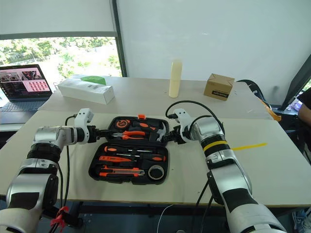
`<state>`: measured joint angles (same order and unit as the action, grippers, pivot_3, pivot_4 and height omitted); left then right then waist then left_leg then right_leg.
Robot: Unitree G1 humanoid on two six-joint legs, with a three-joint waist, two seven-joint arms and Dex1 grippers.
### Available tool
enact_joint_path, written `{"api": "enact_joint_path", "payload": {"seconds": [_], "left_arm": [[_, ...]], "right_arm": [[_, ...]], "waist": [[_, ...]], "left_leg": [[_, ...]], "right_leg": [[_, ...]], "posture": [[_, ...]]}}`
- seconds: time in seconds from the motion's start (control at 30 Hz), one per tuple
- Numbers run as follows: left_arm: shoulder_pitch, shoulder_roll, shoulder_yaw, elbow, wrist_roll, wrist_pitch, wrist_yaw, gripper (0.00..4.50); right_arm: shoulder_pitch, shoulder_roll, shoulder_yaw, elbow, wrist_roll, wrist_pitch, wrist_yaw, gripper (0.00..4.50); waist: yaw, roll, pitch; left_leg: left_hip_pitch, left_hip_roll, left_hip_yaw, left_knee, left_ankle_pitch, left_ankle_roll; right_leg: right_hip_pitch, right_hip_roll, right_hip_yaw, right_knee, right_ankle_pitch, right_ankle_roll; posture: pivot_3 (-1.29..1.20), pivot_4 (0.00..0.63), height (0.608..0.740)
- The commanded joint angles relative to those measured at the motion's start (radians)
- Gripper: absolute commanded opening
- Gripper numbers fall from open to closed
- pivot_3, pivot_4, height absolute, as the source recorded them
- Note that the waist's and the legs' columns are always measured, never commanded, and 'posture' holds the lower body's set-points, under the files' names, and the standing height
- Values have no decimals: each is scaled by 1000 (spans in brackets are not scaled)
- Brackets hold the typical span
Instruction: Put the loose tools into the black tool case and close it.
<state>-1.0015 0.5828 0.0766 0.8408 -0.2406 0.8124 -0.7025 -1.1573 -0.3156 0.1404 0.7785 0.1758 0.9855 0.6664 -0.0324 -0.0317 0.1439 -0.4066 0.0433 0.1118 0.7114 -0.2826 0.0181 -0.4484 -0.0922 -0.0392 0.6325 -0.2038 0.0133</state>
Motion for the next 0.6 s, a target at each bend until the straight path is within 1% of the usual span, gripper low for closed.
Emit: {"api": "enact_joint_path", "payload": {"seconds": [0.03,0.07,0.1,0.13,0.17,0.2,0.3,0.33,0.4,0.47,0.53,0.6], "left_arm": [[-16,5,21,13,6,-9,17,1445],[-14,6,23,14,6,-9,16,1032],[-13,7,25,14,6,-10,16,697],[-12,7,30,14,3,-8,18,283],[-8,8,37,11,-1,-7,18,46],[-2,9,45,5,-6,-6,18,46],[44,12,93,-64,-57,-29,-28,46],[70,12,117,-104,-81,-49,-46,46],[147,11,153,-214,-120,-151,-112,46],[241,10,182,-325,-142,-285,-177,46],[329,5,219,-408,-156,-407,-198,46],[406,8,226,-471,-152,-496,-218,46]], "right_arm": [[-19,-5,-23,25,-17,-22,-16,893],[-20,-5,-23,28,-17,-24,-15,495],[-21,-5,-23,31,-17,-25,-13,206],[-21,-6,-23,32,-18,-27,-11,0],[-17,-5,-33,26,-13,-43,-11,0],[-12,-3,-47,14,-4,-56,-10,0],[49,-12,-80,-124,36,-167,51,0],[88,-21,-84,-193,37,-247,69,0],[179,-47,-78,-331,19,-406,91,0],[269,-79,-74,-457,-1,-521,96,0],[364,-128,-51,-565,-51,-664,101,0],[445,-173,-28,-629,-106,-817,101,0]], "waist": [[-1,0,0],[-2,0,0],[-3,0,0],[-3,0,0],[-3,0,0],[-4,0,0],[-5,0,0],[-7,0,0],[-7,0,0],[-6,0,0],[-4,1,0],[-2,1,0]], "left_leg": [[0,0,0,0,0,0],[0,0,0,0,0,0],[1,0,0,0,0,0],[2,0,0,0,0,0],[2,0,0,0,0,0],[3,0,0,0,0,0],[2,0,-1,0,0,0],[2,0,-1,0,0,0],[0,0,-1,-1,1,0],[-3,0,-1,-1,0,-1],[-9,-1,-1,-1,1,-1],[-10,-1,0,-1,1,-1]], "right_leg": [[0,0,0,0,0,0],[0,0,0,1,0,0],[1,0,0,1,0,0],[2,0,0,1,0,0],[2,0,0,1,0,0],[3,0,0,1,0,0],[3,0,0,1,1,0],[2,0,0,0,1,0],[0,0,0,0,1,0],[-5,-1,1,0,1,0],[-11,-2,0,0,1,0],[-11,-2,-1,-1,1,0]], "posture": [[0,150,740],[0,150,740],[0,150,740],[0,150,740],[0,150,740],[0,150,740],[0,150,740],[0,150,740],[0,150,740],[0,150,740],[0,150,740],[0,150,740]]}}
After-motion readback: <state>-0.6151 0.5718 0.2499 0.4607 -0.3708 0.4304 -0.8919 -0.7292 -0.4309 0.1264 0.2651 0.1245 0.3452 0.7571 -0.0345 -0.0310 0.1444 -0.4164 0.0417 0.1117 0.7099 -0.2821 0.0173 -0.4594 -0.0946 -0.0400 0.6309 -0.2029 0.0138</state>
